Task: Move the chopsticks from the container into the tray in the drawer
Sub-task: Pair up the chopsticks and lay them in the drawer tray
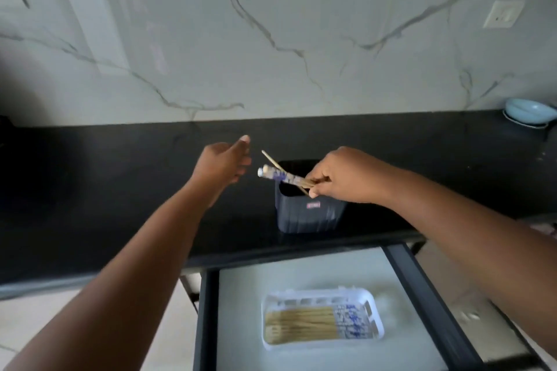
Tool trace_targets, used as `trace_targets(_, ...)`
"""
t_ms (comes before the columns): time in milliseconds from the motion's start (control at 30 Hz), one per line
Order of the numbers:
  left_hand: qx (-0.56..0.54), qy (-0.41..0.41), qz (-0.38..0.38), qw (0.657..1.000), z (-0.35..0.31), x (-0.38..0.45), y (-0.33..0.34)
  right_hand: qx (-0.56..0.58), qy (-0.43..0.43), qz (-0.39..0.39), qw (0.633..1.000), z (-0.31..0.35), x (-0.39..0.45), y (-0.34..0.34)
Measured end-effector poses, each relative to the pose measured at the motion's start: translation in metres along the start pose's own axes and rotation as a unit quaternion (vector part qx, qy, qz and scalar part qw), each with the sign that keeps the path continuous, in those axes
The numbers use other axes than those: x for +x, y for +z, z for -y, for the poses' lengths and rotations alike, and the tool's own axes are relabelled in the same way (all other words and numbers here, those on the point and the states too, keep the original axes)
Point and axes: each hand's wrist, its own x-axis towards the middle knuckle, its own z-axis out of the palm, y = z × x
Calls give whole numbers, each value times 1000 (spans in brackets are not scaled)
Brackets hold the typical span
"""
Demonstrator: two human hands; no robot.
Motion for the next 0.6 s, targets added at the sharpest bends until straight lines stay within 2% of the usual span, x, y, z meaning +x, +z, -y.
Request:
trace_targets(67, 88, 48, -21, 995, 21, -2, -1, 4, -7, -18, 1000, 3, -17, 14)
trace_targets(167, 134, 154, -9, 979, 29, -10, 11, -1, -69, -146, 987, 2, -25, 21)
trace_targets(233, 175, 234, 15, 956, 24, -11, 22, 6, -84, -206, 975, -7, -18, 20)
trace_targets(300, 247, 296, 38, 922, 22, -4, 32, 20, -65, -231, 971, -18, -8, 24)
trace_targets(400, 340, 306, 68, 887, 26, 4, 41, 26, -46, -235, 970, -36, 1, 35)
trace_targets(600, 515, 286, 110, 800, 67, 1, 52, -11, -88, -234, 968, -54, 8, 65)
